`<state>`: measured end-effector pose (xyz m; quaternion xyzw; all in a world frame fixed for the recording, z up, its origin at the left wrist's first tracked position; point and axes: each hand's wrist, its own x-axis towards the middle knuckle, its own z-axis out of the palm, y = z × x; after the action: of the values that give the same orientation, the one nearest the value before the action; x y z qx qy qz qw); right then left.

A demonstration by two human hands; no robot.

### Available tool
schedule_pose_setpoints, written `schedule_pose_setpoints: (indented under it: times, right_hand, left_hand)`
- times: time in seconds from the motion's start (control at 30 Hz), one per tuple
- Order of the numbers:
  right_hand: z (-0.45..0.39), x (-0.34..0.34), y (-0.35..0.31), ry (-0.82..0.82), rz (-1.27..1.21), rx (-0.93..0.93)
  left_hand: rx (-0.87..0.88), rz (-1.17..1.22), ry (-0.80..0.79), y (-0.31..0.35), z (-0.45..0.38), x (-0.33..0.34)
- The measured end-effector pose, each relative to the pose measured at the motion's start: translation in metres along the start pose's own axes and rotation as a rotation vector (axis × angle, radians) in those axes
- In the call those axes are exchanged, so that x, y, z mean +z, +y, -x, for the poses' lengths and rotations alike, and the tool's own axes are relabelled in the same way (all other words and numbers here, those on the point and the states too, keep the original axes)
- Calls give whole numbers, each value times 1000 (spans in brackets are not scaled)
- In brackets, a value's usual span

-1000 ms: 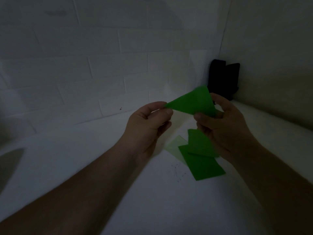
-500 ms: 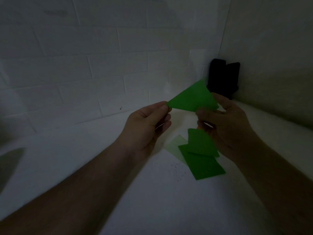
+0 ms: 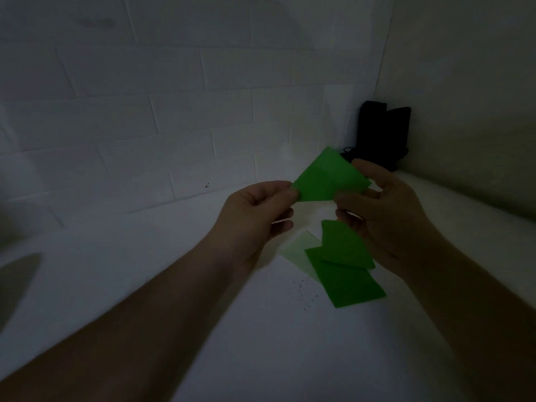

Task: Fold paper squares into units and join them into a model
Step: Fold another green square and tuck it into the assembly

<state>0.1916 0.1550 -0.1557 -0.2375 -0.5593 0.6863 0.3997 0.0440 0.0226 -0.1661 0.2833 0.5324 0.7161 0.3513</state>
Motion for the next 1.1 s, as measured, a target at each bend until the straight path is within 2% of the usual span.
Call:
schedule_pose_setpoints:
  times: [0.13, 0.33, 0.43, 0.63, 0.87, 1.1]
  right_hand:
    - [1, -1, -3, -4, -18, 14]
    - [2, 1, -1, -5, -91, 10]
    - [4, 5, 4, -33, -83, 17]
    - [17, 17, 14, -228, 144, 24]
    - [12, 12, 16, -262, 95, 64]
    - [7, 7, 13, -219, 107, -22]
  left_hand:
    - [33, -181, -23, -5, -2, -2]
    - [7, -328, -175, -9, 3, -1]
    - [-1, -278, -182, -11, 2, 1]
    - [-10, -194, -202, -10, 0, -1]
    - [67, -240, -185, -12, 0, 0]
    - [-1, -151, -211, -8, 1, 1]
